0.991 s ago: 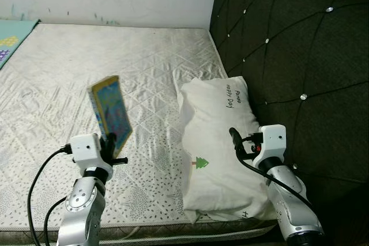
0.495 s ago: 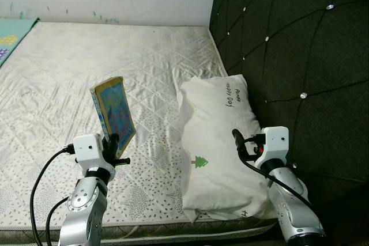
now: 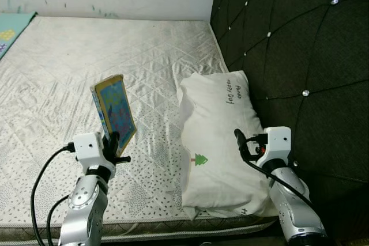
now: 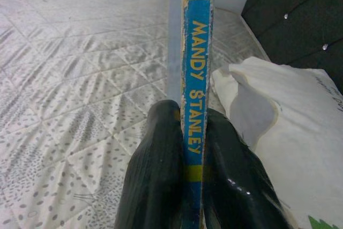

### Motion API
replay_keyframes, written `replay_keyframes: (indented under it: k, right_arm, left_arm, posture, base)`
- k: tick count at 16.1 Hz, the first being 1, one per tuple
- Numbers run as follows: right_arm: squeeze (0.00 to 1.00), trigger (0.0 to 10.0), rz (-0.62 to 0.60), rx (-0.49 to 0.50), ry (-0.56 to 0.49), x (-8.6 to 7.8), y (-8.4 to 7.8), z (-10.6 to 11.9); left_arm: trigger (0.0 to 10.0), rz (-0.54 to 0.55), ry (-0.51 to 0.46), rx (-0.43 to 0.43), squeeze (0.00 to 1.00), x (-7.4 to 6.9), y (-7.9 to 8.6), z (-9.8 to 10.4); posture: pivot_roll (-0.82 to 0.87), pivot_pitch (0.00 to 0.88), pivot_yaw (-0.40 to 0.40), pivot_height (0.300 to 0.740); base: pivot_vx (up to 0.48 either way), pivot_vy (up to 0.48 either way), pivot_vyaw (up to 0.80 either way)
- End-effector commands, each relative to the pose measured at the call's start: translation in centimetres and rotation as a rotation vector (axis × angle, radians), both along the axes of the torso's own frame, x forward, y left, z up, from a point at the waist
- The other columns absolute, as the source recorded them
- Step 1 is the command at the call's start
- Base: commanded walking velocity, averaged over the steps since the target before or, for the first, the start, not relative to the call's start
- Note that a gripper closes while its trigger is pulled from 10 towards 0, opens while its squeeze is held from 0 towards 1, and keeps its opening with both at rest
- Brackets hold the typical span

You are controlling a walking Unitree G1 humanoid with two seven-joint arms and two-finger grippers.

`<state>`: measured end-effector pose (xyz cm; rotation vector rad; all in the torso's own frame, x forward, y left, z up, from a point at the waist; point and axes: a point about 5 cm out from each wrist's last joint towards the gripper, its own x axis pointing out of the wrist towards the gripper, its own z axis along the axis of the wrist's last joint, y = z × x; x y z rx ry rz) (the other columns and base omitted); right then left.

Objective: Clean up the room

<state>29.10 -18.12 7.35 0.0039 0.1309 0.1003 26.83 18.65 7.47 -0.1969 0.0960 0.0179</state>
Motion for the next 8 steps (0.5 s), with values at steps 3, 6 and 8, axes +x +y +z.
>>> replay_keyframes:
  k: [3,6,8]
  right_arm:
    - [0.0,10.0,-0.003,0.008,-0.011,0.23,-0.05,0.47]
    - [0.0,10.0,0.002,0.009,-0.013,0.24,-0.01,0.51]
    - [0.0,10.0,0.004,0.009,-0.014,0.27,-0.04,0.53]
  left_arm:
    - [10.0,0.011,-0.058,0.023,0.0,0.47,0.09,1.48]
    - [10.0,0.023,-0.067,0.021,0.0,0.45,0.19,1.66]
    - [10.0,0.017,-0.067,0.019,0.0,0.51,0.05,1.66]
  posture:
    - [-0.11,0.13,-0.047,0.73]
    - [-0.11,0.131,-0.046,0.7]
    - [-0.11,0.131,-0.047,0.67]
  base:
    - [0.0,0.0,0.0]
    - [0.0,0.0,0.0]
    - [0.0,0.0,0.0]
